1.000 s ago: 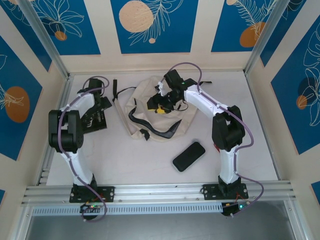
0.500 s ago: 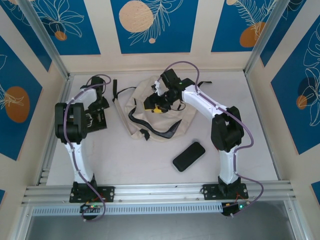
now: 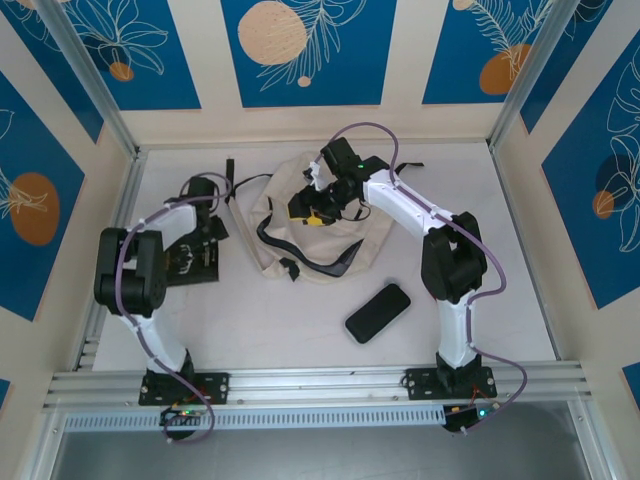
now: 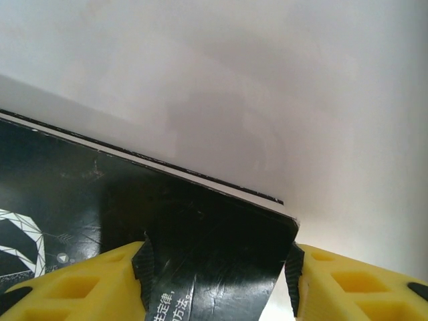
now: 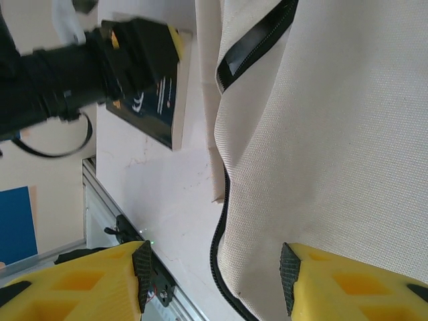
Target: Pack the student bag
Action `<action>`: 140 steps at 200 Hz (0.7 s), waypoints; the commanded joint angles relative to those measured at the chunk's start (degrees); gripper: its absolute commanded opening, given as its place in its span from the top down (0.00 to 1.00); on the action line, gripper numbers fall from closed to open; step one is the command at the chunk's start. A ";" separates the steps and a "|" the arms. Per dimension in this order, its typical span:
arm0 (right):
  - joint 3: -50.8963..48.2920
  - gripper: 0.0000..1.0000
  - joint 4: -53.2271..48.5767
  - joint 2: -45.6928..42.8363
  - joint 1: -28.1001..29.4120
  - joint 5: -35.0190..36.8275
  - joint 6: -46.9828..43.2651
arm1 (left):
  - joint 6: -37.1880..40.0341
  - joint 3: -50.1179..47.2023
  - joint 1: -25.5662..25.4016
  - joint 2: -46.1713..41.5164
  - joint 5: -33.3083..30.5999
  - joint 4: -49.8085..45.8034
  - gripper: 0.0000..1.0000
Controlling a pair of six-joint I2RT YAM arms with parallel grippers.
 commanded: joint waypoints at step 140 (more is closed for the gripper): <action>12.57 0.45 -4.56 7.93 9.25 12.26 -4.85 | -8.54 -17.21 0.51 -31.53 3.41 -13.39 0.17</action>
